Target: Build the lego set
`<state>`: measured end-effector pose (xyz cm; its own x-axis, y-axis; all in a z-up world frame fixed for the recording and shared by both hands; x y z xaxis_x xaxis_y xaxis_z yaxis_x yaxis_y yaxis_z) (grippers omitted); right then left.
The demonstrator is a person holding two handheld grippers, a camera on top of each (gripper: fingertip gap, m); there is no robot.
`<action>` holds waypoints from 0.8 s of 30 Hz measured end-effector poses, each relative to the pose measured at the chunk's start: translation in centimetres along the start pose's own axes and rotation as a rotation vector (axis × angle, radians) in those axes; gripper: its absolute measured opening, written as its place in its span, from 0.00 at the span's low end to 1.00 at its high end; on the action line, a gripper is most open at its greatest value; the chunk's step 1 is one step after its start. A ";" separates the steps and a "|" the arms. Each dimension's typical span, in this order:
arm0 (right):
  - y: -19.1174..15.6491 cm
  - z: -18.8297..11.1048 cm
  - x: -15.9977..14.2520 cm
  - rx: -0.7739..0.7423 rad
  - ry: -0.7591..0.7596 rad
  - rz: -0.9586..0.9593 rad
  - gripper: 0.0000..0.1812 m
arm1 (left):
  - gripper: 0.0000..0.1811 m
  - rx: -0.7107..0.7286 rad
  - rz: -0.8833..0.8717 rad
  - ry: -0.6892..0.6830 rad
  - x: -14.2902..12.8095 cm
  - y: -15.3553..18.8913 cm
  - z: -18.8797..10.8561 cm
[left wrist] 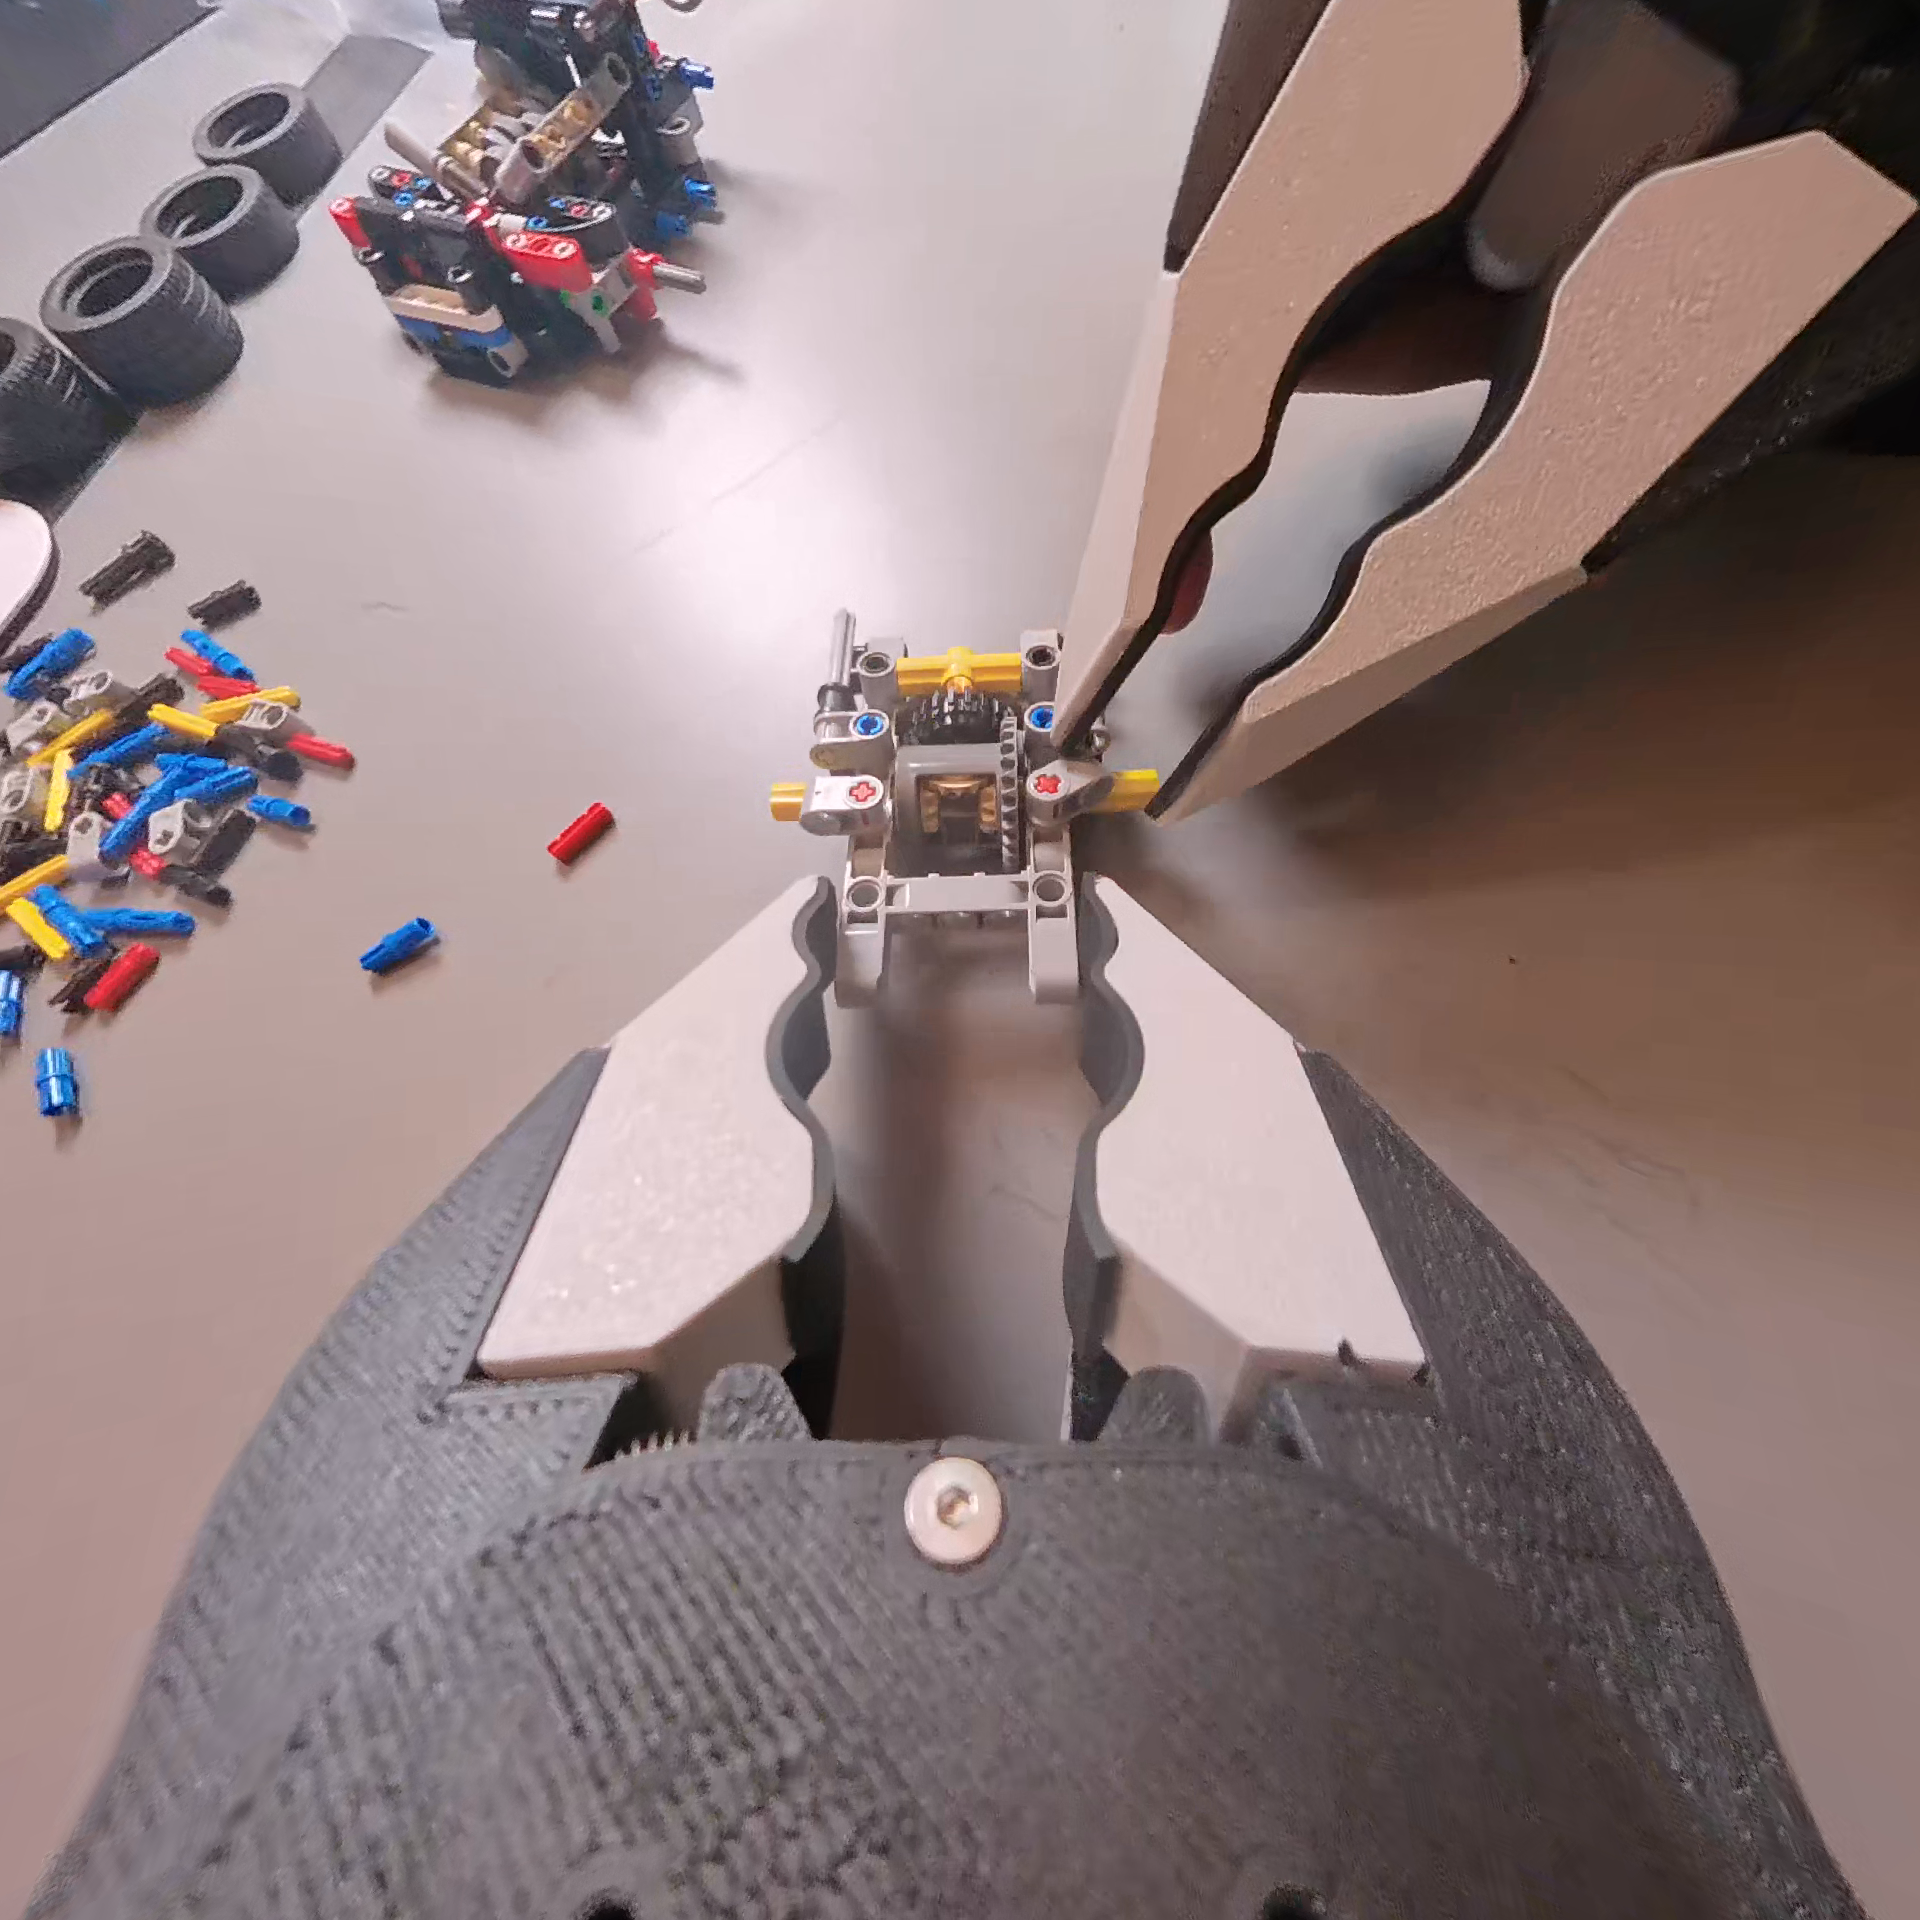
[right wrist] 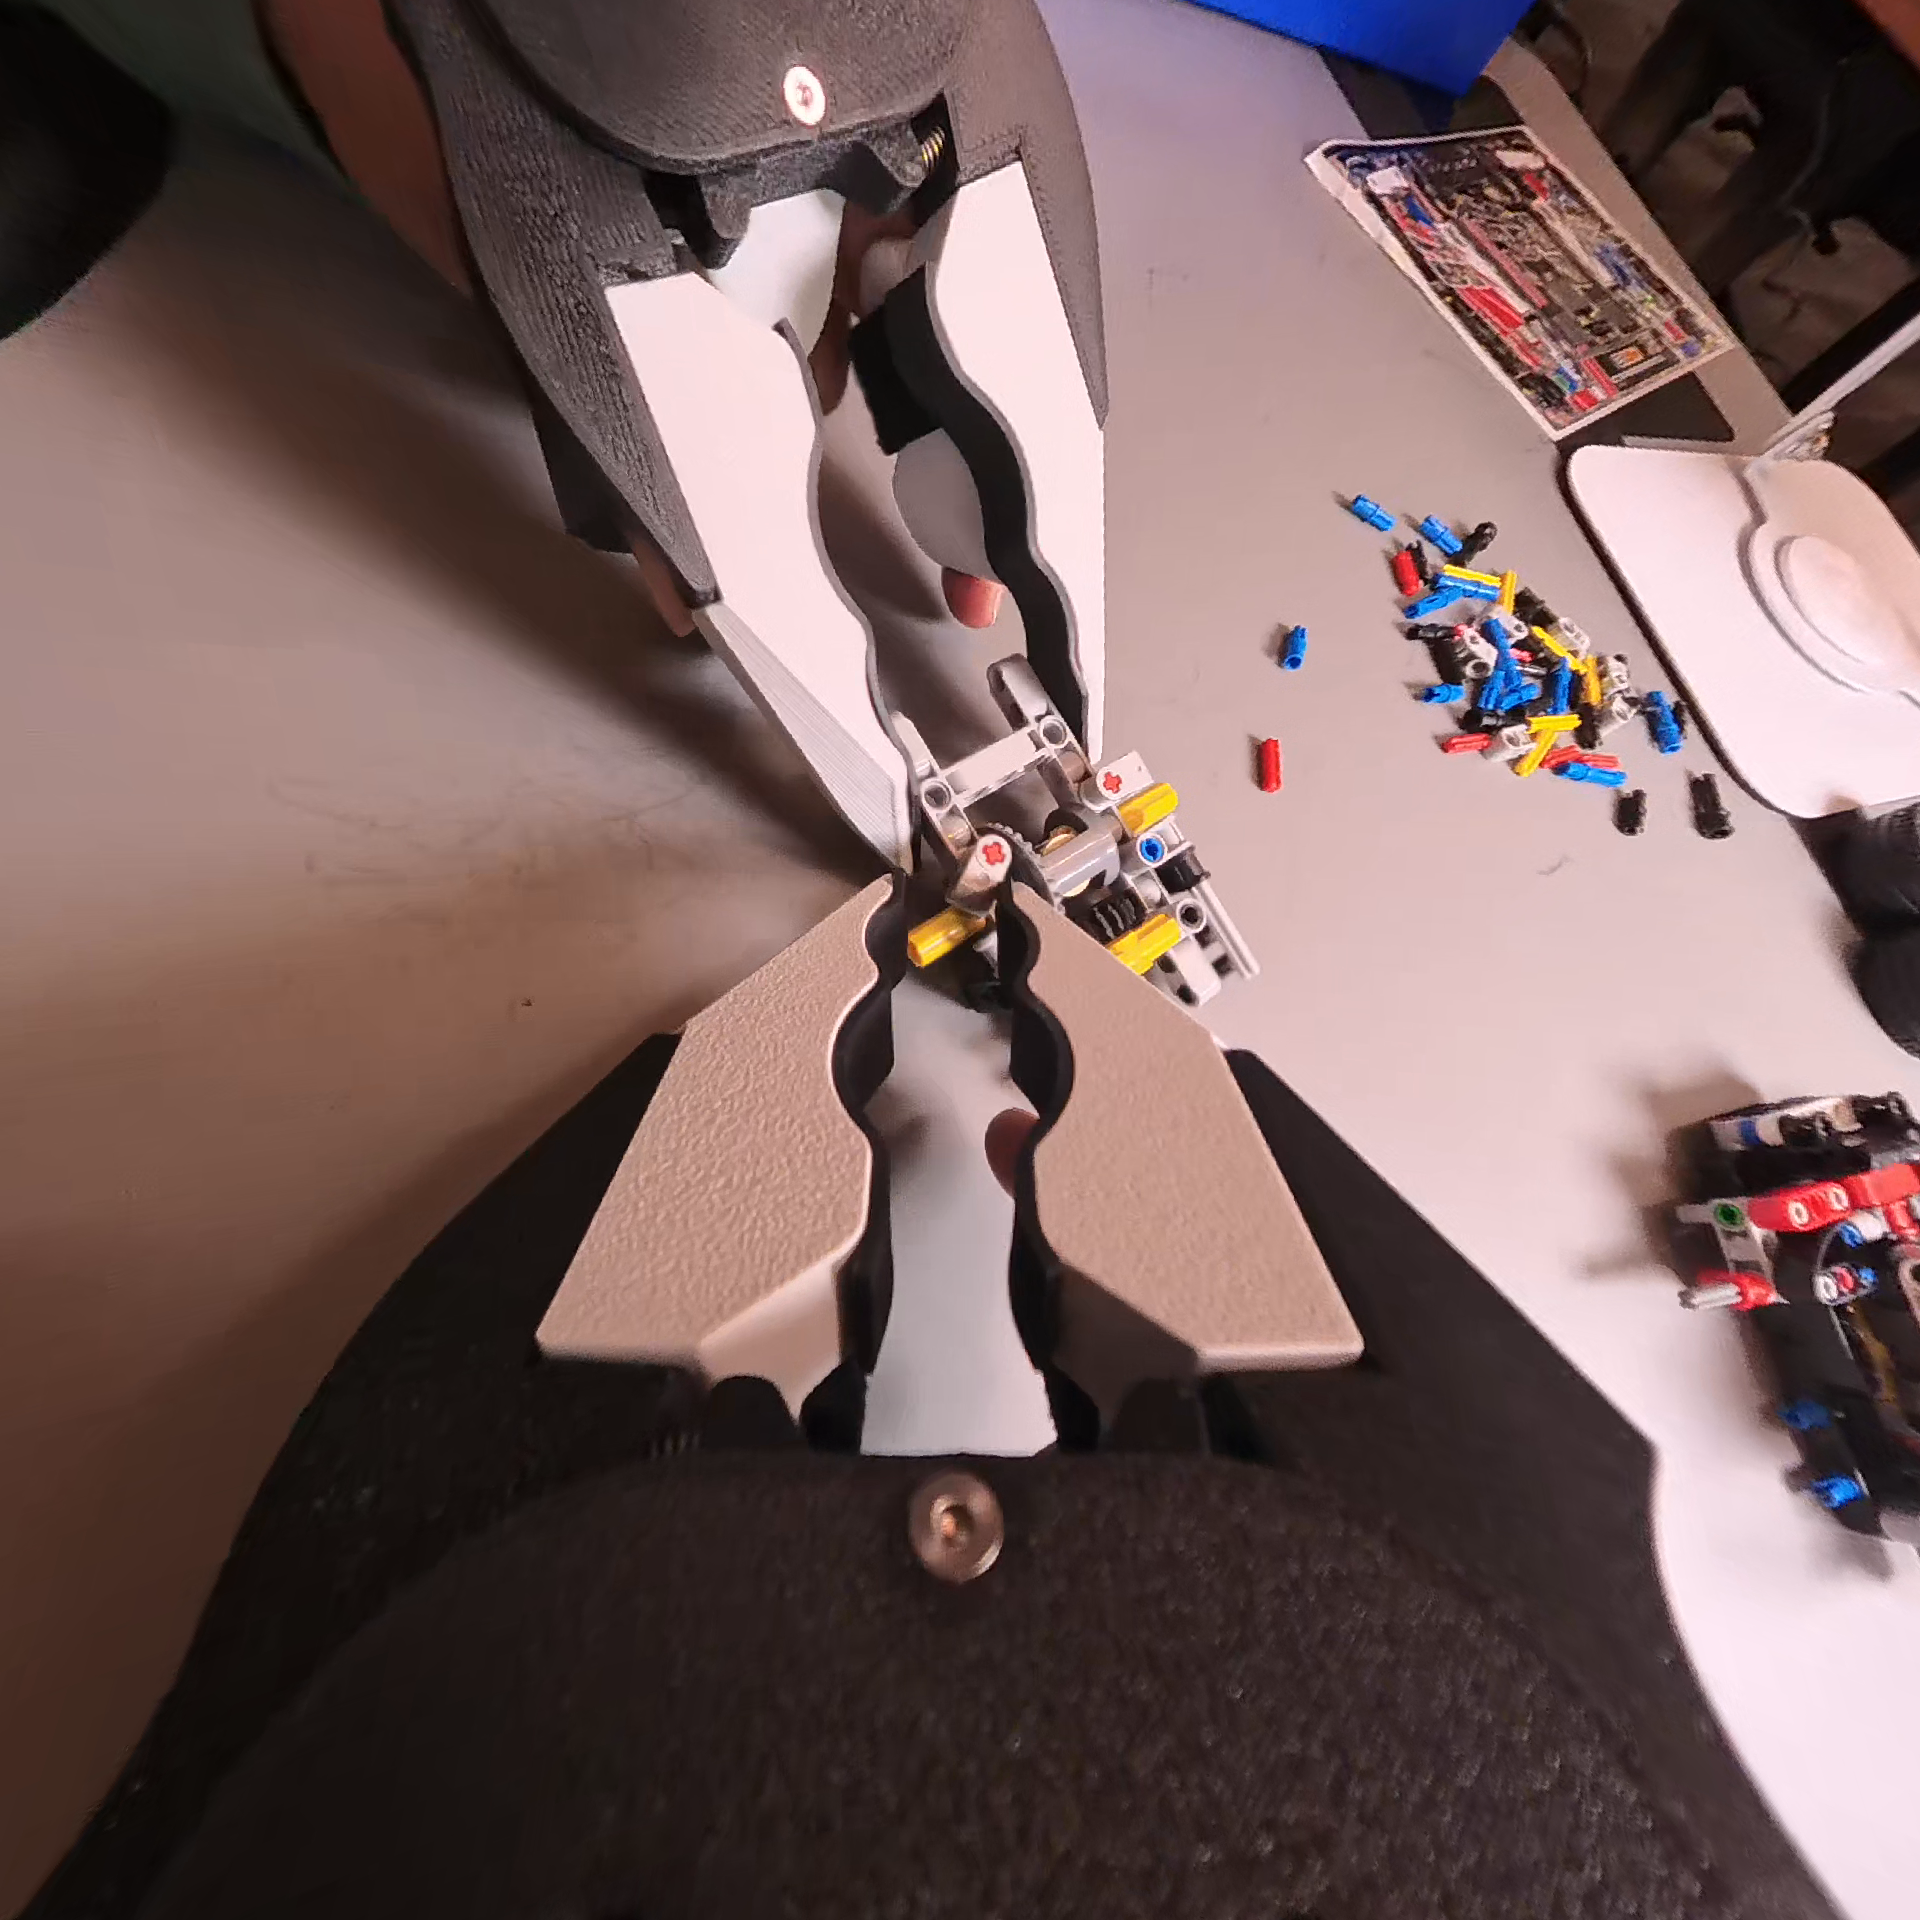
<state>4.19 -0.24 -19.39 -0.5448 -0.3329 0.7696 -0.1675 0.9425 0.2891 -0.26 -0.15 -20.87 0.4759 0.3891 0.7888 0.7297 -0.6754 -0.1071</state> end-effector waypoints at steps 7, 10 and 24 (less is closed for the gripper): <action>0.0 0.5 0.2 -0.004 -0.007 0.128 0.12 | 0.24 0.080 -0.001 -0.032 -0.4 -0.5 0.1; 0.1 0.6 0.3 -0.003 0.002 0.196 0.13 | 0.24 0.083 -0.024 -0.036 -0.5 -0.5 0.1; 0.2 0.6 0.4 0.000 0.009 0.295 0.12 | 0.24 0.094 -0.063 -0.043 -0.5 -0.5 0.1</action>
<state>3.41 -0.15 -19.35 -0.5624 -0.0452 0.8256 -0.0031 0.9986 0.0525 -0.82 0.09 -21.26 0.4469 0.4571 0.7690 0.8008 -0.5876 -0.1160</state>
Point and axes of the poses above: each gripper's, where its closed fingertips meet, z out along the fingers, x out of its top, y = z × x across the jaws, the point moved 2 cm from there along -z, back along the fingers, and after that the axes turned 1 degree about -x, right-handed, at the moved point
